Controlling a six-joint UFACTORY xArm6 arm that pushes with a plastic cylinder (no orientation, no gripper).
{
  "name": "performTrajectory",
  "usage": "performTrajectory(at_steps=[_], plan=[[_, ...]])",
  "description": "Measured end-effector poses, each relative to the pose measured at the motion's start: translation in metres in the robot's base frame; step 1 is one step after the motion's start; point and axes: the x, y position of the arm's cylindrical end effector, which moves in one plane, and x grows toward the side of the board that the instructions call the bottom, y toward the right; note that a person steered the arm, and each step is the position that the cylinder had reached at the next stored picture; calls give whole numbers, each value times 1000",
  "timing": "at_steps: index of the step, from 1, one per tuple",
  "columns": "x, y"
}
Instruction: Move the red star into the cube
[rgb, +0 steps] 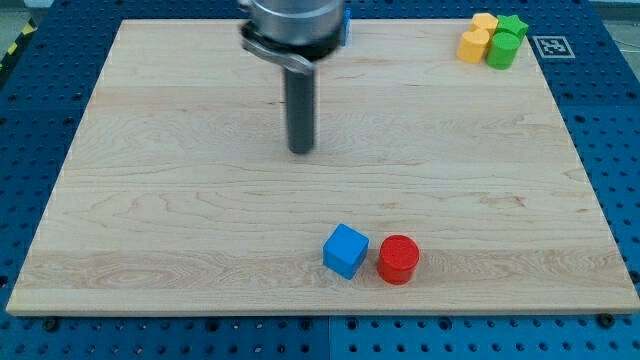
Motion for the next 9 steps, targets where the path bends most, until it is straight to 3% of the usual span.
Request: performTrajectory(at_steps=[2,3,5,6,7,8,9], plan=[[-109,-83],[-142,-83],[-168,-55],[-144,-21],[-74,30],[-44,43],[-64,-21]])
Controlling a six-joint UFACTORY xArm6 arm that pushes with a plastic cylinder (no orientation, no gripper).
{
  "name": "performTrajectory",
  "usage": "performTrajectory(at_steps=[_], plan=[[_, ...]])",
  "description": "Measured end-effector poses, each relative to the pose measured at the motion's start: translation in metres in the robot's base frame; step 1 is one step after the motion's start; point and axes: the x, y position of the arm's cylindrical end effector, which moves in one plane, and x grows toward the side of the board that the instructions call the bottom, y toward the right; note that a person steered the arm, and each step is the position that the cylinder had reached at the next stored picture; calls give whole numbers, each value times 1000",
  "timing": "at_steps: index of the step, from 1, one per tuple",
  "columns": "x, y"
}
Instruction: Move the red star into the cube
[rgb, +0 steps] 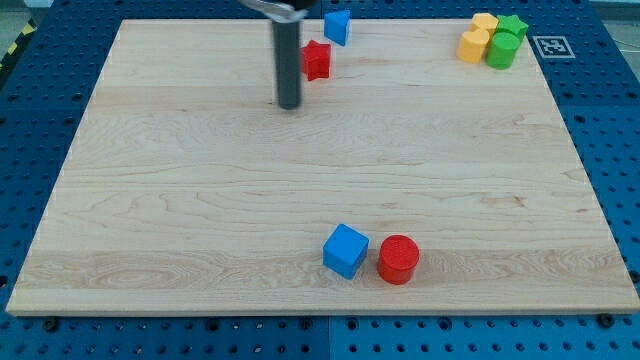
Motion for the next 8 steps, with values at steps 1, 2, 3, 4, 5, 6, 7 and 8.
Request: performTrajectory(at_steps=[1,2,3,4,5,6,7,8], plan=[[-54,-44],[-98,-19],[-106,34],[-87,78],[-20,95],[46,118],[21,135],[-27,134]])
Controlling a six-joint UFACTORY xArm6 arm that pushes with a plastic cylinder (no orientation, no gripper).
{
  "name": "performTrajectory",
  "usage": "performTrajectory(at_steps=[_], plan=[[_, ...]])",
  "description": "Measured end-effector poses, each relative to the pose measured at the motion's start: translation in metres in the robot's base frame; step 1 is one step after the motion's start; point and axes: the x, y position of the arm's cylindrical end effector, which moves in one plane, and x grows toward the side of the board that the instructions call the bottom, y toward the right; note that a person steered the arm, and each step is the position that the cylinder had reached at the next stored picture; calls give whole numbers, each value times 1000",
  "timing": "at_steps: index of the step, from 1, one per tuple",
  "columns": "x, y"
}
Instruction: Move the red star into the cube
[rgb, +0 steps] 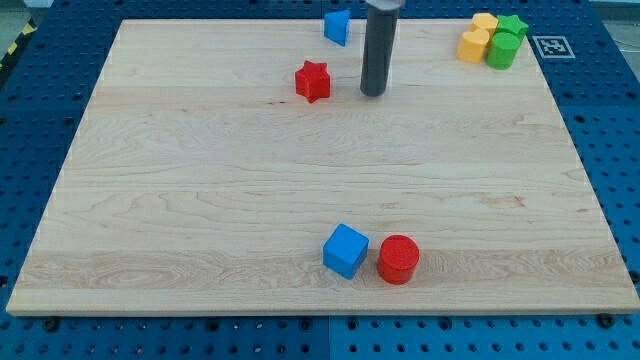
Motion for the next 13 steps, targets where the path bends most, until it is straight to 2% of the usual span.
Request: performTrajectory(at_steps=[1,2,4,5,6,7,8,10,11,12,13], plan=[[-45,-20],[-51,-56],[70,-64],[82,-64],[41,-79],[31,-109],[41,-117],[138,-65],[163,-52],[143,-63],[148,-69]])
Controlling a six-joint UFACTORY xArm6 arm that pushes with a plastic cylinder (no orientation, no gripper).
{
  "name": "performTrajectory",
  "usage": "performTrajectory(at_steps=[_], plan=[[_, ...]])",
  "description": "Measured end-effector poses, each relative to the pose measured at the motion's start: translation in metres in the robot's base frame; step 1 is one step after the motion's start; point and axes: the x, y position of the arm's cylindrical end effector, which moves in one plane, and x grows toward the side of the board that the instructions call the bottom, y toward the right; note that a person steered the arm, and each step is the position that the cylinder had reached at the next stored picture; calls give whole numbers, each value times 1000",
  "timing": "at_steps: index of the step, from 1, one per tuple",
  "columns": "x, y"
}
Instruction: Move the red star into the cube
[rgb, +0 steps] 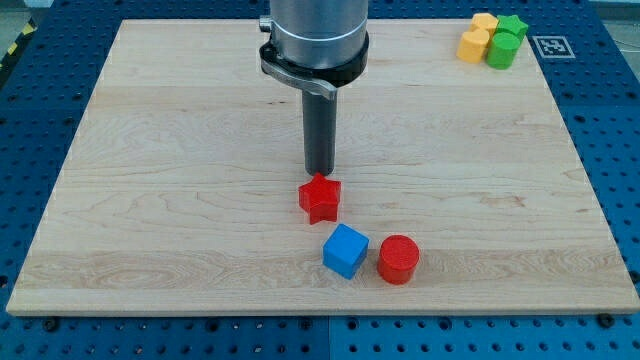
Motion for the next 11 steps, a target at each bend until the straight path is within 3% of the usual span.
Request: performTrajectory(at_steps=[2,6,7,11], plan=[[51,4],[52,-62],[78,-56],[83,-10]])
